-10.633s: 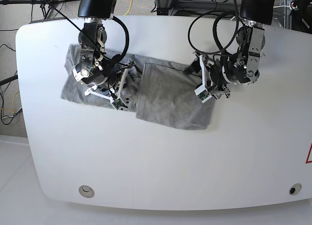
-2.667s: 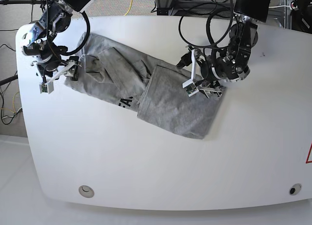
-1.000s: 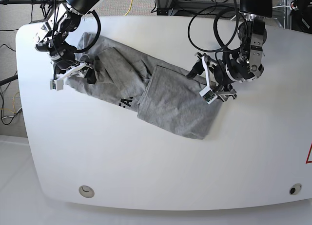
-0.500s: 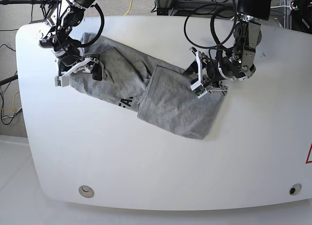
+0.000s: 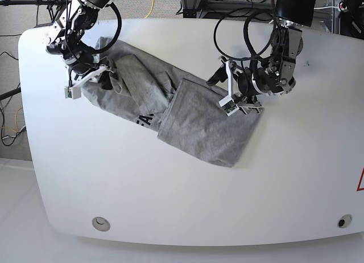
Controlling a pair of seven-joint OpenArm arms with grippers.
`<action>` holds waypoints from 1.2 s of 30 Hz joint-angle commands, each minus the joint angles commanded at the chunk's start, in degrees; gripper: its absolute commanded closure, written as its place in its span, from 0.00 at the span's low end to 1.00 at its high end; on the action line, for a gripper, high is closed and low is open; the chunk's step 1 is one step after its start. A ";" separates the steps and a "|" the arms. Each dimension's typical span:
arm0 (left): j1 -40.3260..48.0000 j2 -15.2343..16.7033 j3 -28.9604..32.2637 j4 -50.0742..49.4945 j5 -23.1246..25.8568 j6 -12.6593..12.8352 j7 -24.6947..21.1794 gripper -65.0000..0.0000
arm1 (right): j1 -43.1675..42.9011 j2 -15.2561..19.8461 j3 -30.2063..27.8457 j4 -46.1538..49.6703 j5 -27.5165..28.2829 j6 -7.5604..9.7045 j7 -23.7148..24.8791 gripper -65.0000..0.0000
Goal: Fold the T-shirt properly
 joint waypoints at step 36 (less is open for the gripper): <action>0.77 2.48 -0.71 -1.39 -1.90 0.00 -4.61 0.44 | 4.30 -2.56 -13.99 5.64 -16.33 0.00 -0.52 1.00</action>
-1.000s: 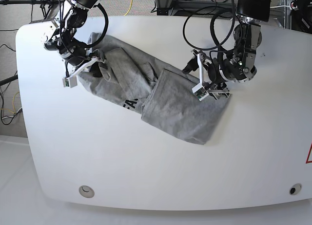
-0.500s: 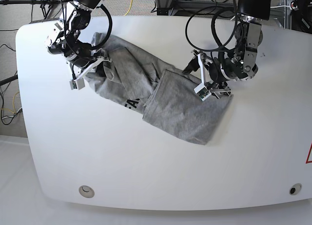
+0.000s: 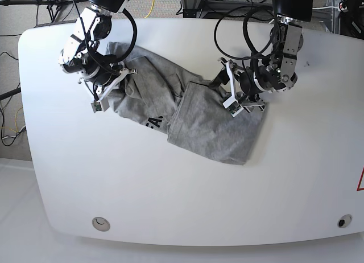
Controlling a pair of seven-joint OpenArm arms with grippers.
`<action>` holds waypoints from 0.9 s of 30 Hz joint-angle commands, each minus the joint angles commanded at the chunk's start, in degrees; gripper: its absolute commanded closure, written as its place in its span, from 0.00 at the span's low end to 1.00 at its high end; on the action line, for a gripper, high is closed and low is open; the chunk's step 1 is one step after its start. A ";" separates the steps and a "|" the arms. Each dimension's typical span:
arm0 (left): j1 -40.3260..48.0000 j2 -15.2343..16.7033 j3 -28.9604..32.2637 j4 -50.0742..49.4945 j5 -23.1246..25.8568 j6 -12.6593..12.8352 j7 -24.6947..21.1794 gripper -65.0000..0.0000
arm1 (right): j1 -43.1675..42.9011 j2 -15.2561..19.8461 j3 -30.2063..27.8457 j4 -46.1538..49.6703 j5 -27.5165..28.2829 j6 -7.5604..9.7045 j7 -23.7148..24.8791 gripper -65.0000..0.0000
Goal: Fold the T-shirt properly
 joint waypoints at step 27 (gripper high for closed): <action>7.27 -3.14 -11.27 18.30 3.69 0.00 3.24 0.35 | -0.98 6.33 -11.28 -1.23 11.41 -14.51 -0.39 1.00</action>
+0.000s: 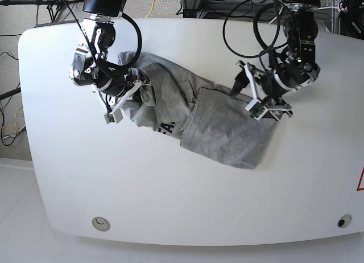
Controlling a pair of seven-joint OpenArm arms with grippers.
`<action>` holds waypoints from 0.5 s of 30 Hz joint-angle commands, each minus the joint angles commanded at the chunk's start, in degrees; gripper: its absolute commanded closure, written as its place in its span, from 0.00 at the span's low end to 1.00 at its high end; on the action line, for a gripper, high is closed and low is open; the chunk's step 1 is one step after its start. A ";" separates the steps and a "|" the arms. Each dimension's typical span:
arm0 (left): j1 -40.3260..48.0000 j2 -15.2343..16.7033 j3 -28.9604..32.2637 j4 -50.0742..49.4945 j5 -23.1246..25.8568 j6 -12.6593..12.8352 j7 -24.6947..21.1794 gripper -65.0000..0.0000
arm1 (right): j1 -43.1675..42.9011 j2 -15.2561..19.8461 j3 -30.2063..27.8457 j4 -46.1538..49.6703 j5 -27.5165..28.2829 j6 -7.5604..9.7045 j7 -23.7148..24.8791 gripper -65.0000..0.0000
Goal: Fold the T-shirt properly
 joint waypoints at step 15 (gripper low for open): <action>-1.57 -0.67 0.64 -7.78 2.13 0.00 -4.03 0.41 | -3.10 0.51 -9.79 4.90 -1.34 1.44 -1.56 1.00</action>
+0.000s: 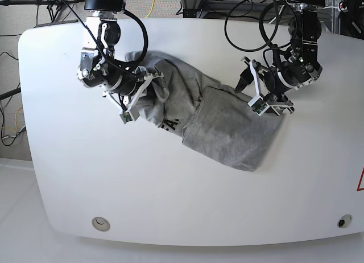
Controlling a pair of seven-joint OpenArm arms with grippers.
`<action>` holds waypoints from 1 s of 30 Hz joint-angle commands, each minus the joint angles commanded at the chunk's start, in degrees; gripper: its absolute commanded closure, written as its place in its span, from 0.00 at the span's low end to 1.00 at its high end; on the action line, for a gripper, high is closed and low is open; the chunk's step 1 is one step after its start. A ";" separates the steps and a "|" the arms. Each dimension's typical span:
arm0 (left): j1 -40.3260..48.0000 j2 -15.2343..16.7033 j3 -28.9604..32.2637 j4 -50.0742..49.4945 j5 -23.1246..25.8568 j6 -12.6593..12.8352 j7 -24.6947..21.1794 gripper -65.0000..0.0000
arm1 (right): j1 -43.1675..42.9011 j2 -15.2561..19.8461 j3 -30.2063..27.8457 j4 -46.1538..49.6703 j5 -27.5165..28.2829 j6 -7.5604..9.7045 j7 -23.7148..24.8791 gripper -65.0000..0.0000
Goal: Fold the T-shirt properly
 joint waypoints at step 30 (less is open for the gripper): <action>-2.66 -0.25 3.79 -4.98 0.03 0.00 3.22 0.37 | 3.48 0.06 -8.79 7.92 -2.02 -9.14 -0.44 1.00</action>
